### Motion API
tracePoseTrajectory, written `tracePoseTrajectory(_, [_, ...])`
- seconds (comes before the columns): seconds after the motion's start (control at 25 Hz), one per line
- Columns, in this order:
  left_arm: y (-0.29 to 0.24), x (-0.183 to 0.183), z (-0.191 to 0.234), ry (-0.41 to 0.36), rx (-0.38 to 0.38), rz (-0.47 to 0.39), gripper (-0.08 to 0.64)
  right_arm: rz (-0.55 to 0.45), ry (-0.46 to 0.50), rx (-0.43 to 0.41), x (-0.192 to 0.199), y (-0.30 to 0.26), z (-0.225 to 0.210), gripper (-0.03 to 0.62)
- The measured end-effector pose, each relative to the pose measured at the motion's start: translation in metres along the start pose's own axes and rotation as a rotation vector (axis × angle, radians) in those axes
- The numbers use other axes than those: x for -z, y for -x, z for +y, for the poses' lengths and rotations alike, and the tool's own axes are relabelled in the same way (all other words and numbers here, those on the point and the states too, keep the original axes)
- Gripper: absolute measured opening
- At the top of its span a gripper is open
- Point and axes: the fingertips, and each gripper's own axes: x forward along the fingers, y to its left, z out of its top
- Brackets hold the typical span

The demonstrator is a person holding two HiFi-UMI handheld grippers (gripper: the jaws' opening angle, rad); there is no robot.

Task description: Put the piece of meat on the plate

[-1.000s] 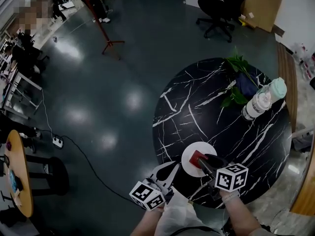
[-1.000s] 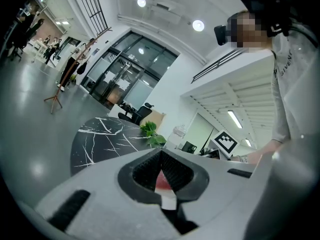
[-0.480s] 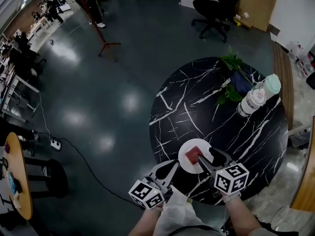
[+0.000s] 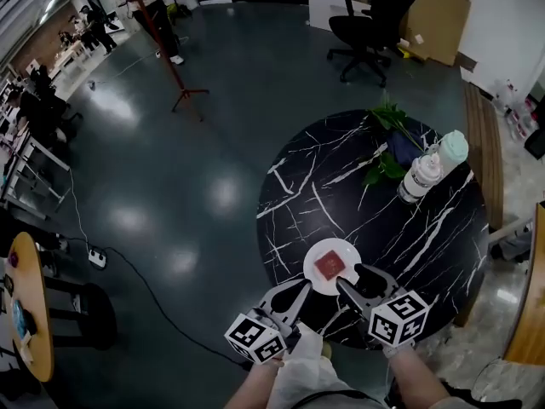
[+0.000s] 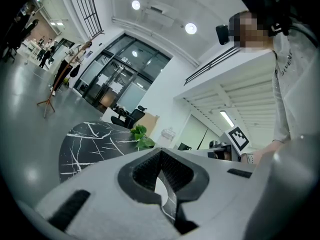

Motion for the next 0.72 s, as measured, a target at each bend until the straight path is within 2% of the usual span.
tracePoseTrajectory(0.12, [0.005,-0.005,-0.01,-0.007,0.001,-0.009,0.009,-0.004,0.031,-0.03,-0.002,0.011,0.016,0.209])
tracePoseTrajectory(0.28, [0.009,-0.01,-0.026,-0.028,0.012,-0.02,0.009,-0.019,0.054,-0.04,-0.005,0.029,0.03,0.12])
tracePoseTrajectory(0.4, [0.012,-0.017,-0.039,-0.041,0.019,-0.033,0.009,-0.034,0.063,-0.051,-0.007,0.041,0.04,0.085])
tracePoseTrajectory(0.72, [0.014,-0.041,-0.074,-0.089,0.052,-0.066,0.009,-0.094,0.092,-0.082,-0.027,0.068,0.066,0.038])
